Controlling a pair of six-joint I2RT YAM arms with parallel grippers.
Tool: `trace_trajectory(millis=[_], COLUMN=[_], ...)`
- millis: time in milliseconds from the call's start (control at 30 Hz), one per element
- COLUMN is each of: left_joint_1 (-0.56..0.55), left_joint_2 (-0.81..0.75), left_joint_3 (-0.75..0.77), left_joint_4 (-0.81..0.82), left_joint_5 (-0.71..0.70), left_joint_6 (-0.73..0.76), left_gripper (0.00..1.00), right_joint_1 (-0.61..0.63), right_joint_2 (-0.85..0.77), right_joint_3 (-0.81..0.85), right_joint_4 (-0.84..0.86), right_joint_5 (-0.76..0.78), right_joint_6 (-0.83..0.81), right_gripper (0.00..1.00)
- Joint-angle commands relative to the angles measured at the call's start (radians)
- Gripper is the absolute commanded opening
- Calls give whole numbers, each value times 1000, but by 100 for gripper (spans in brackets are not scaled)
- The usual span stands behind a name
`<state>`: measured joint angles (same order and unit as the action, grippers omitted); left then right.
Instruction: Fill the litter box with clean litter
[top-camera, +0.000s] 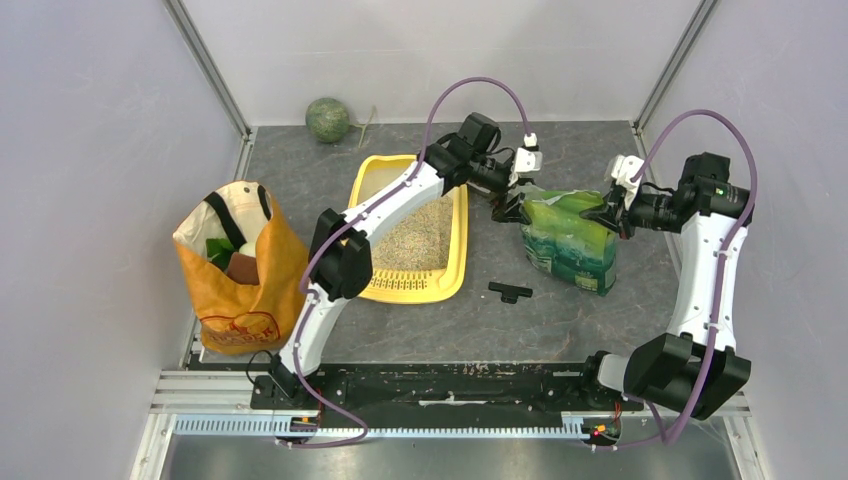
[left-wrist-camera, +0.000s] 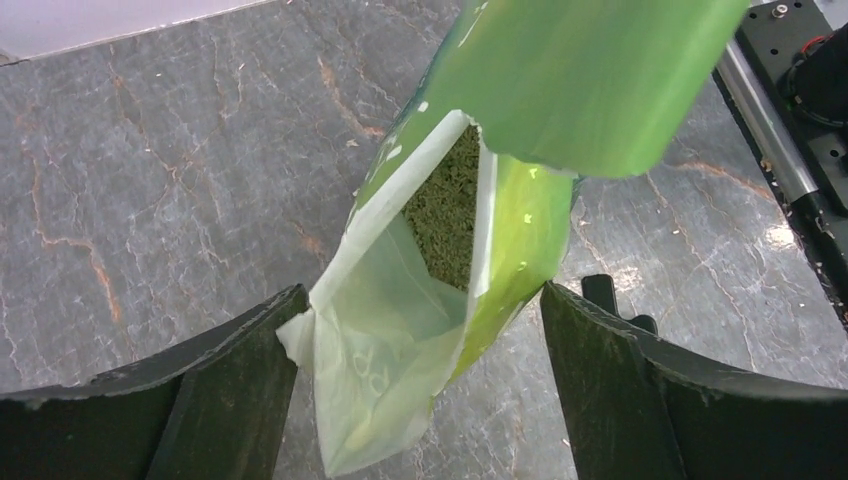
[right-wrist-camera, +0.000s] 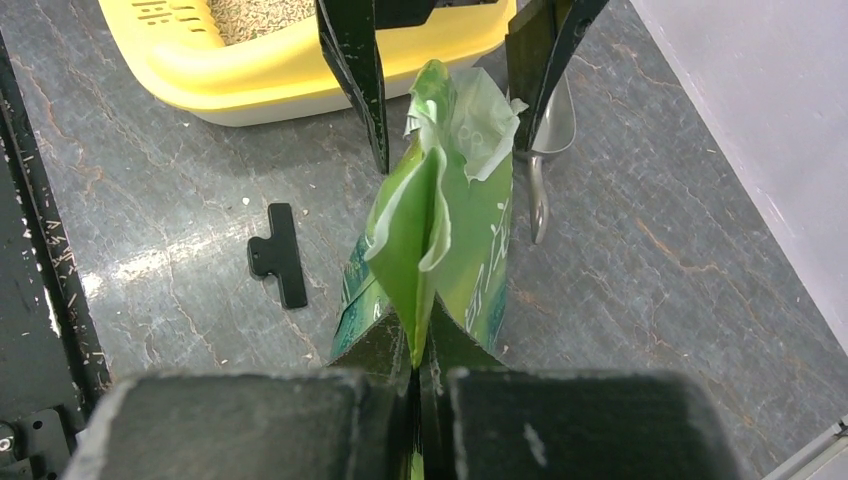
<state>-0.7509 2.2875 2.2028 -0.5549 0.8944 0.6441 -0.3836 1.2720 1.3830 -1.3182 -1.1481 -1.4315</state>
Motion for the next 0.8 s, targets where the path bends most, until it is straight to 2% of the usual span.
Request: trace_trajectory(millis=[0, 67, 167, 200, 233, 267, 433, 467, 533, 567, 633, 667, 700, 767], left_joint_1=[-19, -21, -17, -13, -9, -2, 43, 45, 45, 44, 37, 35, 33, 29], left_joint_2=[12, 7, -11, -22, -40, -60, -178, -203, -238, -245, -247, -250, -251, -261], left_joint_3=[7, -6, -26, -34, -44, -55, -117, -127, -160, -167, -188, -204, -227, -272], left_joint_4=[81, 80, 64, 42, 16, 6, 40, 49, 73, 71, 65, 72, 92, 133], left_joint_5=[54, 77, 79, 73, 62, 46, -16, -45, -94, -104, -134, -151, -169, -194], left_joint_6=[-3, 3, 8, 27, 44, 53, 16, 19, 24, 27, 48, 51, 44, 32], left_gripper=[88, 73, 33, 23, 7, 2, 2, 2, 2, 2, 2, 2, 2, 2], right_joint_1=[-1, -1, -1, -1, -2, -2, -7, -10, -12, -12, -12, -12, -12, -12], right_joint_2=[-10, -7, -2, 0, -2, -5, -7, -4, 4, 11, 23, 27, 27, 18], right_joint_3=[76, 82, 96, 100, 102, 102, 101, 104, 108, 111, 137, 148, 159, 176], right_joint_4=[-16, -15, -15, -17, -18, -18, -19, -19, -20, -23, -41, -46, -58, -114], right_joint_5=[-82, -82, -79, -76, -74, -72, -47, -43, -26, -20, -23, -32, -39, -47], right_joint_6=[-40, -40, -34, -34, -34, -34, -12, 5, 40, 65, 113, 145, 182, 178], right_gripper=[0, 0, 0, 0, 0, 0, 0, 7, 34, 53, 73, 86, 91, 95])
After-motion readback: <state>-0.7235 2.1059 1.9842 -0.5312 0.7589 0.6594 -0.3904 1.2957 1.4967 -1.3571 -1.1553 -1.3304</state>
